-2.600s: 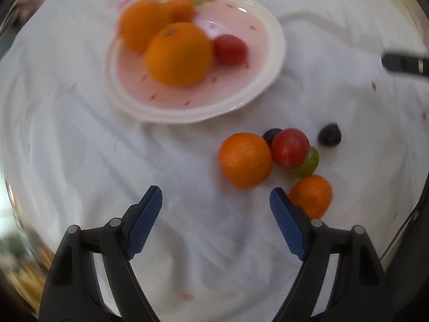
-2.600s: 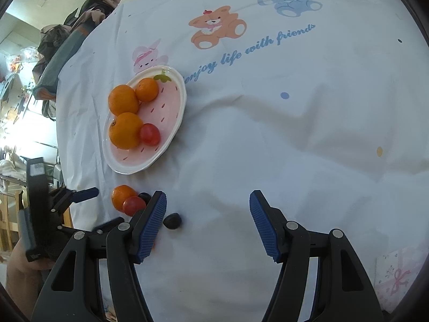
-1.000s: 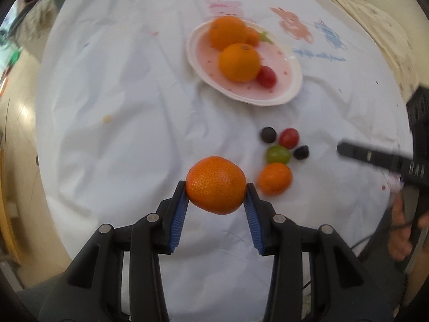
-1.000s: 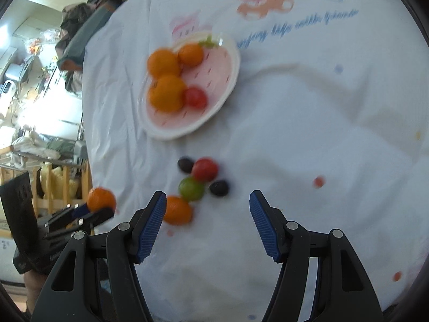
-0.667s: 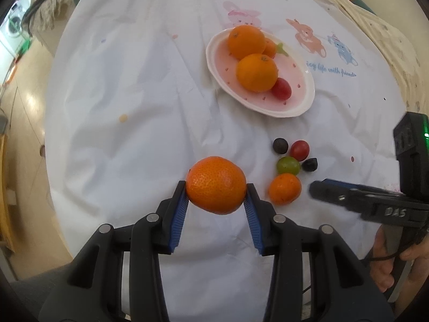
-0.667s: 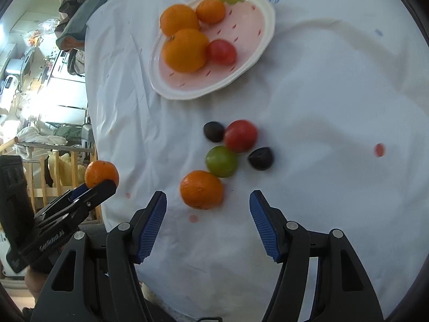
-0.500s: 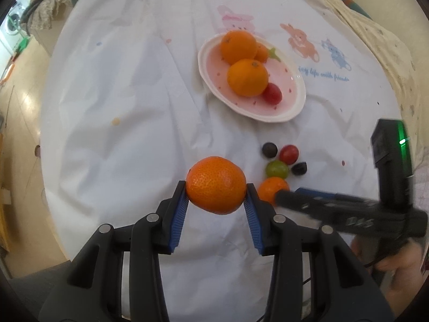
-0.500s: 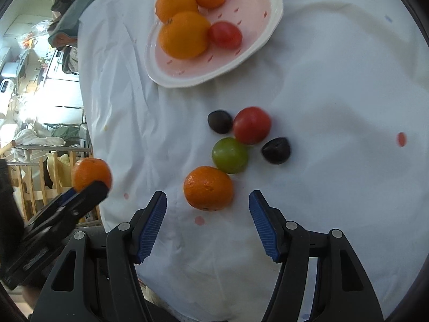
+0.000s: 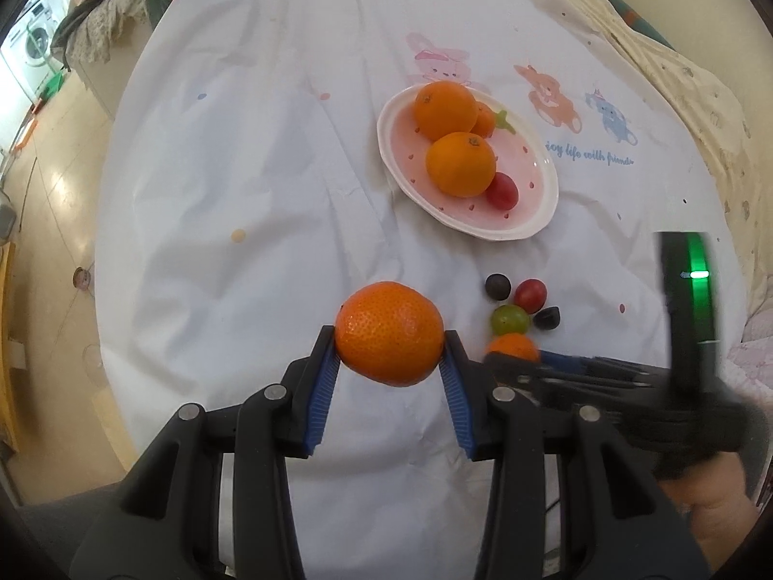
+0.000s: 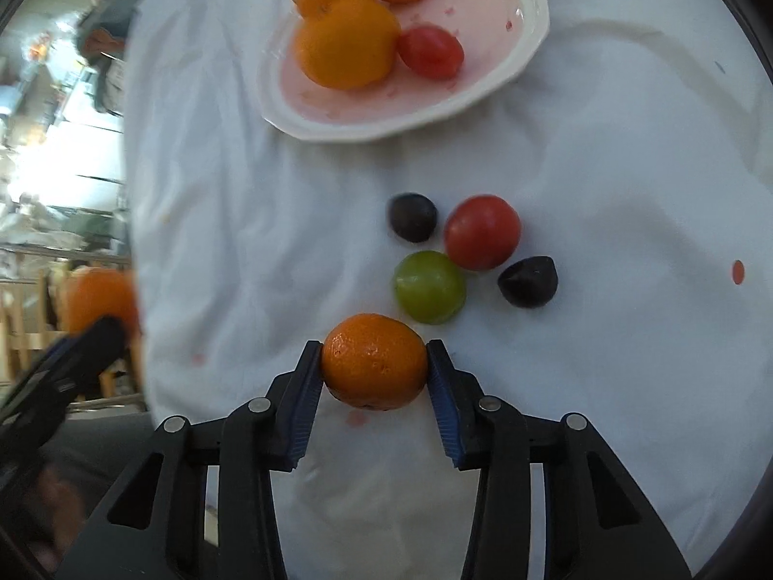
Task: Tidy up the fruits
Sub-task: 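Grasp a mandarin with the right tool and lift it toward the plate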
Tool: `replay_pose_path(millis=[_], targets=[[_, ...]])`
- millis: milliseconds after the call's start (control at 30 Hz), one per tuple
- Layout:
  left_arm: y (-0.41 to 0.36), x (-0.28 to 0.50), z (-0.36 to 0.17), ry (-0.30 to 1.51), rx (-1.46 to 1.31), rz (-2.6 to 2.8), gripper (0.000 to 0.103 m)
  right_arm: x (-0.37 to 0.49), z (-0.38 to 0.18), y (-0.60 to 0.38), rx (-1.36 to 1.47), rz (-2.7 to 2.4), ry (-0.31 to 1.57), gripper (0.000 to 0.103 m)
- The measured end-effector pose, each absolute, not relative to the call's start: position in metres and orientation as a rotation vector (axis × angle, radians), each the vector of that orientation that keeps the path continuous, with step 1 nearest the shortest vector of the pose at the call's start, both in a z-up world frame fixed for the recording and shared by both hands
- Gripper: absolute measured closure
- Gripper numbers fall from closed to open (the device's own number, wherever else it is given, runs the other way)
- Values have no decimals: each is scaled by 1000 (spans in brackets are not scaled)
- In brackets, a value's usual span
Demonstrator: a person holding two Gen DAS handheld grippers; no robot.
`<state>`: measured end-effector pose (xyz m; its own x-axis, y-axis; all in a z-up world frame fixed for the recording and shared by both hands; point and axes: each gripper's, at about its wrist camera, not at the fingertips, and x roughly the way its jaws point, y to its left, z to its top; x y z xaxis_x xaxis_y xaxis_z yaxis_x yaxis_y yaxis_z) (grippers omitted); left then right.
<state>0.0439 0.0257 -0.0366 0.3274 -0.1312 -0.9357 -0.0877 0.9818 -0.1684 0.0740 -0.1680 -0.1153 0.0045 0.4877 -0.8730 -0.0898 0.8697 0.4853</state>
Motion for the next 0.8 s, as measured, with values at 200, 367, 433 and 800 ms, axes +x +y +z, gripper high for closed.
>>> replay_pose_path(millis=[200,367,433,800], targets=[[29,43,-40,1250,-209,-23,65,67,-69,-195,285,525,1428,59],[28,44,-42,1241,-255,-58,65,65,-50,-219,289,548,1363,59],[23,44,-39,1218,-223,-57,65,69,-44,-232,320,551,1331,59],[41,68,-27,1184,-247,-11,65,115,-30,-290,514,496,1184,59]])
